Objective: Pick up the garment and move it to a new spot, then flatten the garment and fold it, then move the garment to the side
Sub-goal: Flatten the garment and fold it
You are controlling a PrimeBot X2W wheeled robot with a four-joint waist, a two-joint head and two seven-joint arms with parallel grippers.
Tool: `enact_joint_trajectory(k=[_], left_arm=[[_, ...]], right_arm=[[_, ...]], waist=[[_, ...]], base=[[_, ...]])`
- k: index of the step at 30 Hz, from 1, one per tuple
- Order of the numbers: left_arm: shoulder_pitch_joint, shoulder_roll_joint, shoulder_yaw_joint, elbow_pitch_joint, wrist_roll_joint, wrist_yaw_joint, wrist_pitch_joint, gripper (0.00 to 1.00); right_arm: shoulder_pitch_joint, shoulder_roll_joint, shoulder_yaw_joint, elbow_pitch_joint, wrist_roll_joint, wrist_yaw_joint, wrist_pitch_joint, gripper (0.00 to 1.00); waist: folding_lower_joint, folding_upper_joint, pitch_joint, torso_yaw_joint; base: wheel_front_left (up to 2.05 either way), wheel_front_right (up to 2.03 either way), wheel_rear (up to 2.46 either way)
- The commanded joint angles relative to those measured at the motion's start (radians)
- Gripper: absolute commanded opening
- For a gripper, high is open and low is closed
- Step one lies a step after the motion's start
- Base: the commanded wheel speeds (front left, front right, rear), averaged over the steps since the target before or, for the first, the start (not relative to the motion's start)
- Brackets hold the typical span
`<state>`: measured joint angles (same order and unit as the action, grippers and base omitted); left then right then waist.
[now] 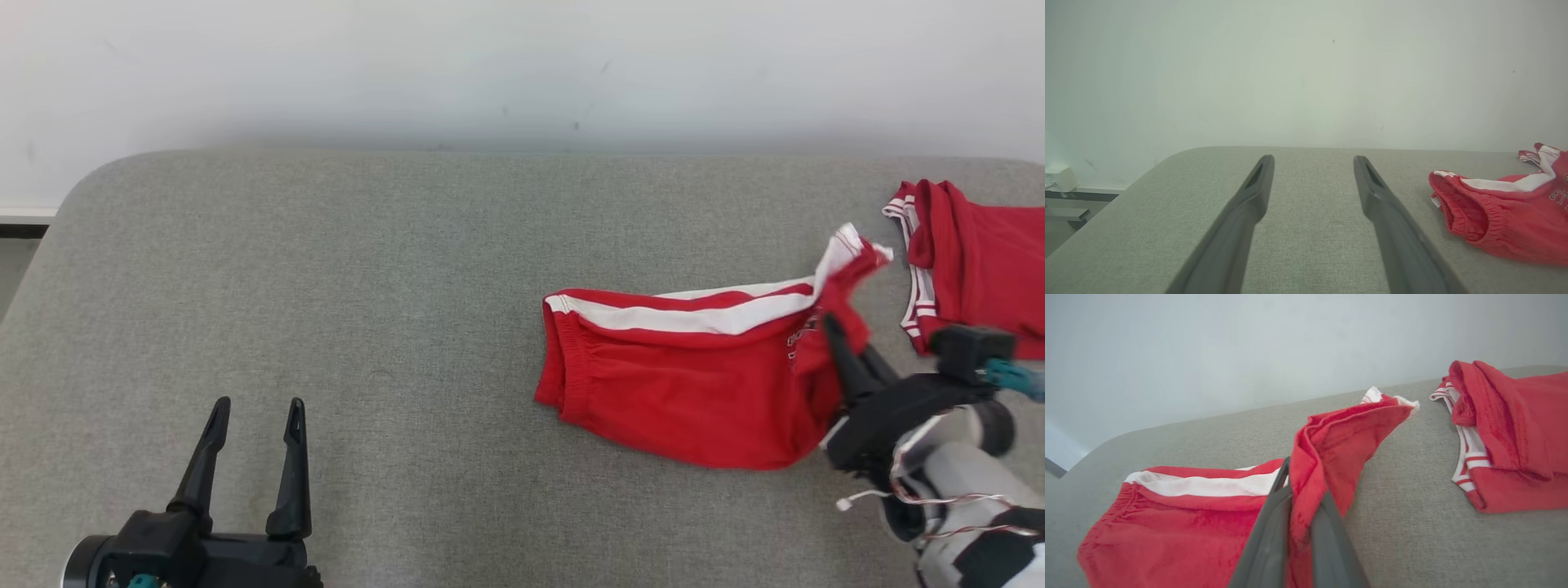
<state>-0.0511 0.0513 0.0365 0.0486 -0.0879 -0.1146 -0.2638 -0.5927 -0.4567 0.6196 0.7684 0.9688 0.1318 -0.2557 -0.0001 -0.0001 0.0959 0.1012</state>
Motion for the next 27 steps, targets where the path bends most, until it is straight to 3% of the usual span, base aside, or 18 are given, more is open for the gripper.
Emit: enact_joint_trajectory(k=[1, 6, 12, 21, 27], left_arm=[[0.011, -0.001, 0.001, -0.003, 0.003, 0.001, 0.0, 1.0], [-0.005, 0.0, -0.009, -0.004, -0.008, 0.003, 0.0, 1.0], [-0.02, -0.001, -0.013, -0.004, -0.017, 0.008, 0.0, 1.0], [-0.036, -0.001, -0.037, 0.003, -0.034, 0.017, 0.0, 1.0], [-0.041, -0.001, -0.047, 0.009, -0.05, 0.025, 0.0, 1.0]], right_arm=[[0.013, 0.01, 0.009, -0.019, -0.019, -0.003, -0.003, 0.0], [0.032, 0.055, 0.046, -0.144, -0.095, -0.003, -0.009, 0.0], [0.044, 0.117, 0.071, -0.21, -0.16, -0.003, 0.015, 0.0], [0.069, 0.225, 0.068, -0.217, -0.214, -0.003, 0.039, 0.0], [0.087, 0.248, 0.094, -0.164, -0.334, -0.003, 0.026, 0.0]], waist=[[0.0001, 0.0001, 0.001, -0.002], [0.0001, 0.0001, 0.014, 0.004], [0.0001, 0.0001, 0.025, 0.019], [0.0001, 0.0001, 0.042, 0.066], [0.0001, 0.0001, 0.047, 0.085]], base=[[0.0, 0.0, 0.0], [0.0, 0.0, 0.0], [0.0, 0.0, 0.0], [0.0, 0.0, 0.0], [0.0, 0.0, 0.0]])
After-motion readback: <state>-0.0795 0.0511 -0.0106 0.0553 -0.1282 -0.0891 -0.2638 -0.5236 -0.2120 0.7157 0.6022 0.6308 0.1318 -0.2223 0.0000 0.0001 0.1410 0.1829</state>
